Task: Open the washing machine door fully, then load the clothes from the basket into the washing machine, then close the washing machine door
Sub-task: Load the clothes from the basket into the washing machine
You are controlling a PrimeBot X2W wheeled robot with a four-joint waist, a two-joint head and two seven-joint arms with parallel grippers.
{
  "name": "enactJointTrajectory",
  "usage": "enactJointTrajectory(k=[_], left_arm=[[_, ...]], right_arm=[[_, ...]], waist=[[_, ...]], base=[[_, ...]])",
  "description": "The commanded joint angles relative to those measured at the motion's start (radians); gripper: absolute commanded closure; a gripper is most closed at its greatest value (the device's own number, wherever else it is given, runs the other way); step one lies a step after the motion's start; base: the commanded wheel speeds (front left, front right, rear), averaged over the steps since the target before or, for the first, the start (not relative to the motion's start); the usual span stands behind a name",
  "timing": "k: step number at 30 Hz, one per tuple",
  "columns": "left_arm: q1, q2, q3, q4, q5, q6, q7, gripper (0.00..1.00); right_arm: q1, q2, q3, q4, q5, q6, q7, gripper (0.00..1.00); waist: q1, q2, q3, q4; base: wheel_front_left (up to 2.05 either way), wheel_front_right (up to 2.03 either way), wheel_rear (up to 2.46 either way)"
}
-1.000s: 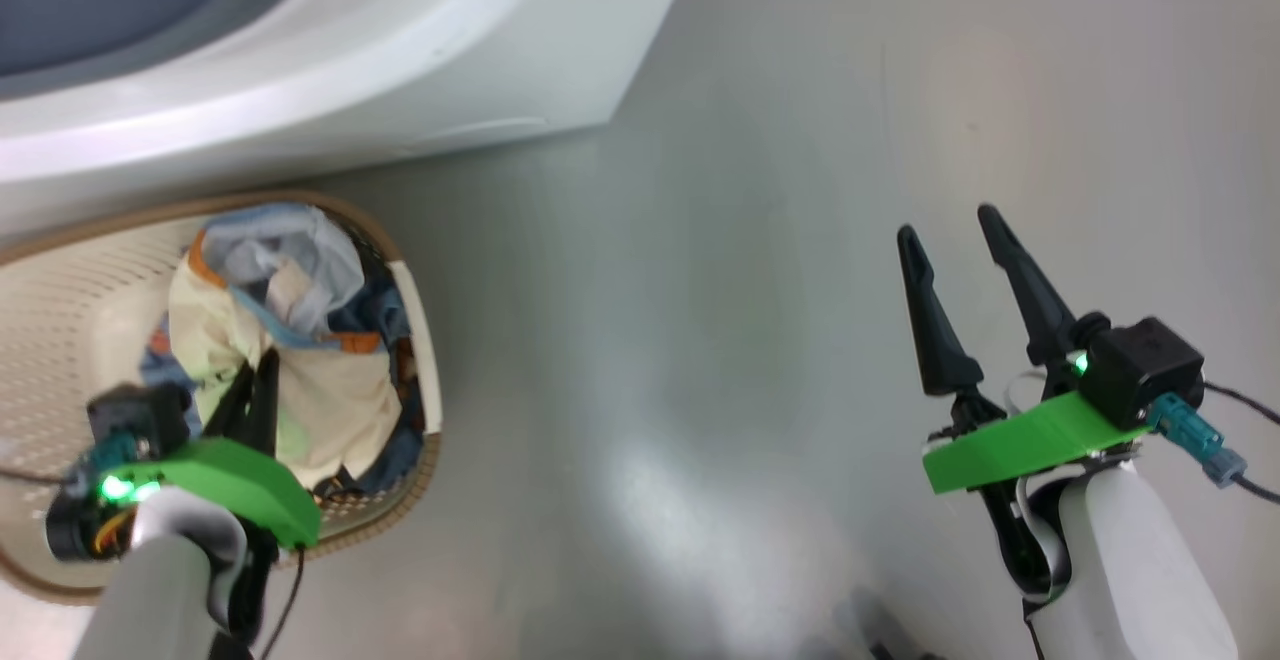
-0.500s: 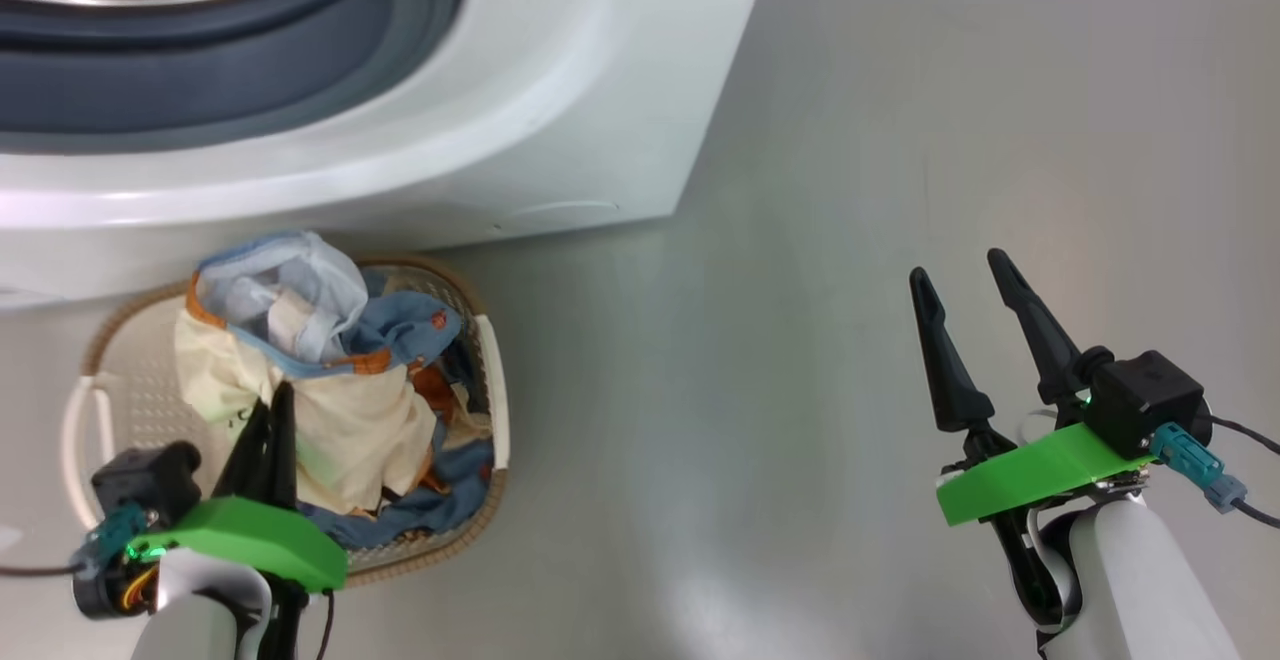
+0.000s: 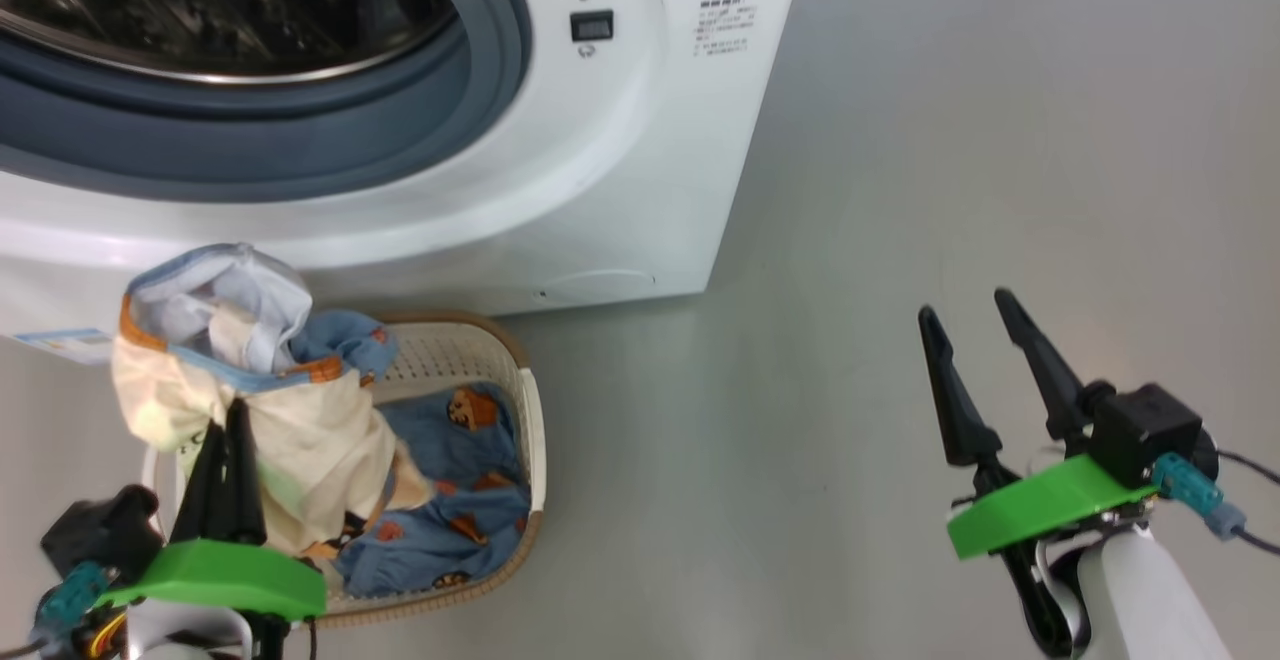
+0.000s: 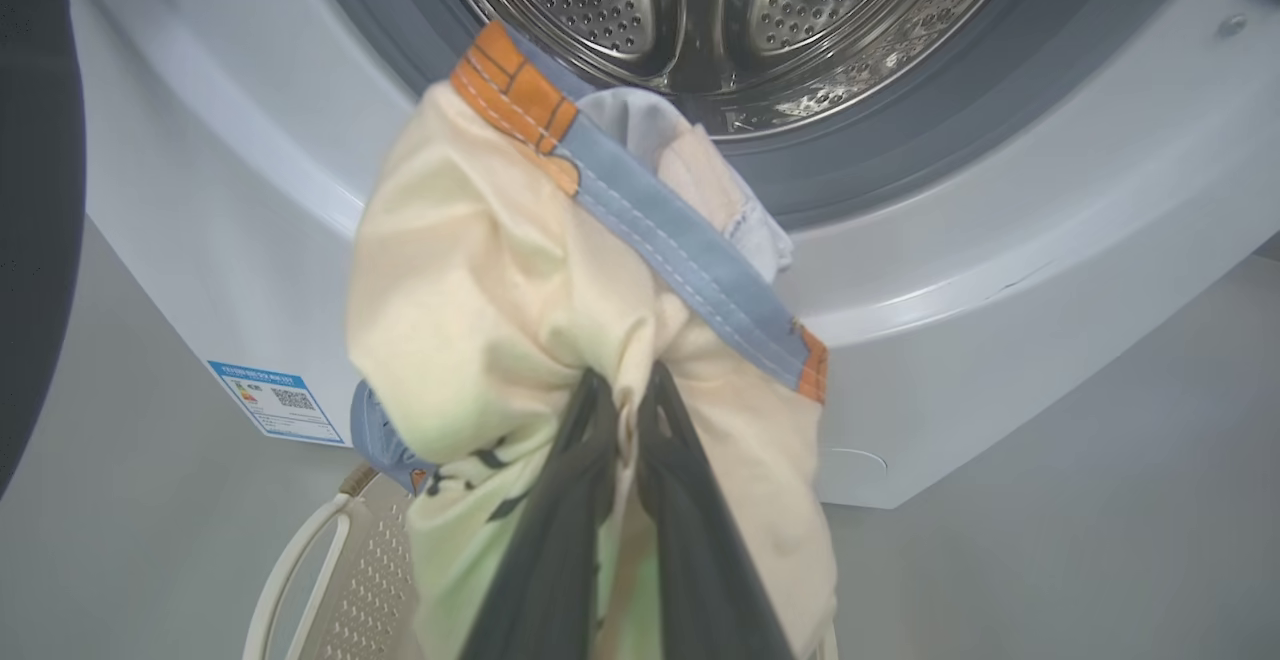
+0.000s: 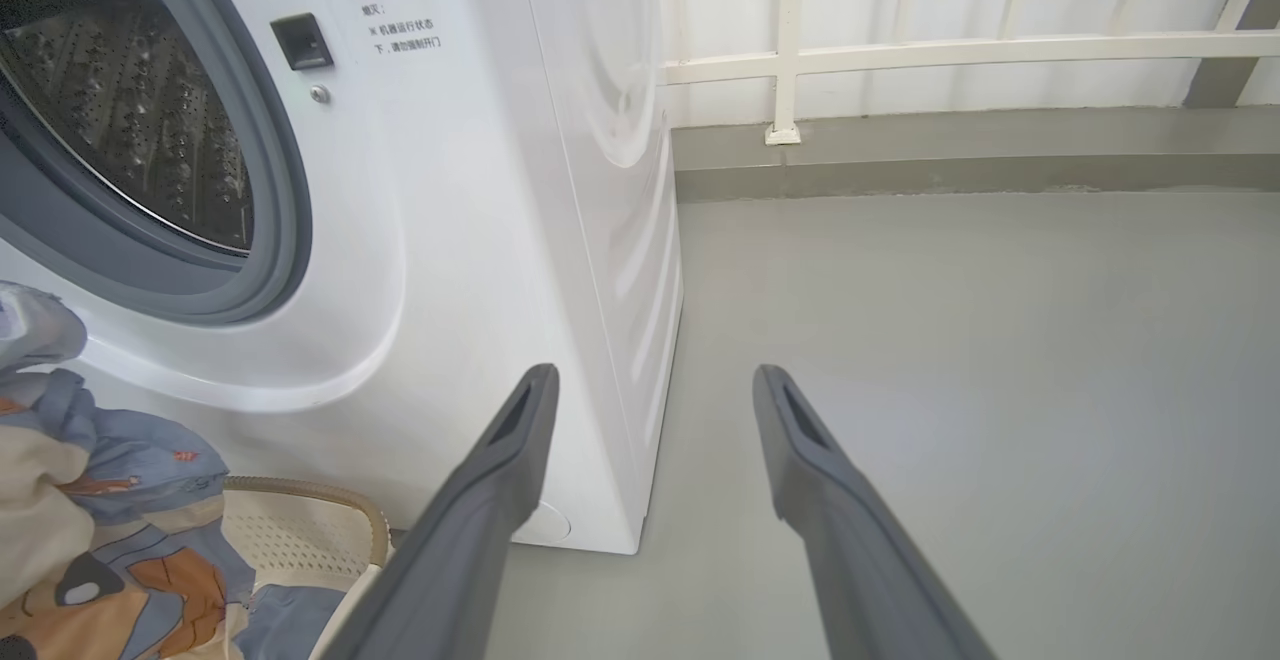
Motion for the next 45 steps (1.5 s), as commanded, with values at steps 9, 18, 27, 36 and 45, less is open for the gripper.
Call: enactJointTrajectory(k=[9,18,27,36,45], left_arm=[[0.097,0.011,0.047,-0.178,0.043,-0.007,-0.011,1.0],[0.171,0.01,0.041,-0.283,0.065,-0.007,-0.011,1.0],[0.23,0.01,0.051,-0.308,0.074,-0.006,-0.011,1.0],[0.25,0.01,0.057,-0.304,0.072,-0.007,-0.011,1.0],[0.242,0.01,0.049,-0.29,0.042,-0.003,-0.011,1.0]], right_arm=[[0.063,-0.001,0.015,-0.008,-0.011,0.003,-0.005,0.0],[0.089,-0.005,0.013,0.001,-0.023,0.003,-0.005,0.0],[0.109,0.006,0.025,0.015,-0.02,0.003,-0.005,0.0],[0.126,0.016,0.014,0.013,-0.017,0.003,-0.005,0.0],[0.129,0.02,0.019,0.012,-0.019,0.003,-0.005,0.0]], waist=[[0.0001,0.0,-0.122,0.007],[0.0001,0.0,-0.19,0.01],[0.0001,0.0,-0.25,0.0],[0.0001,0.0,-0.27,-0.007],[0.0001,0.0,-0.254,-0.015]], base=[[0.0,0.0,0.0],[0.0,0.0,0.0],[0.0,0.0,0.0],[0.0,0.0,0.0],[0.0,0.0,0.0]])
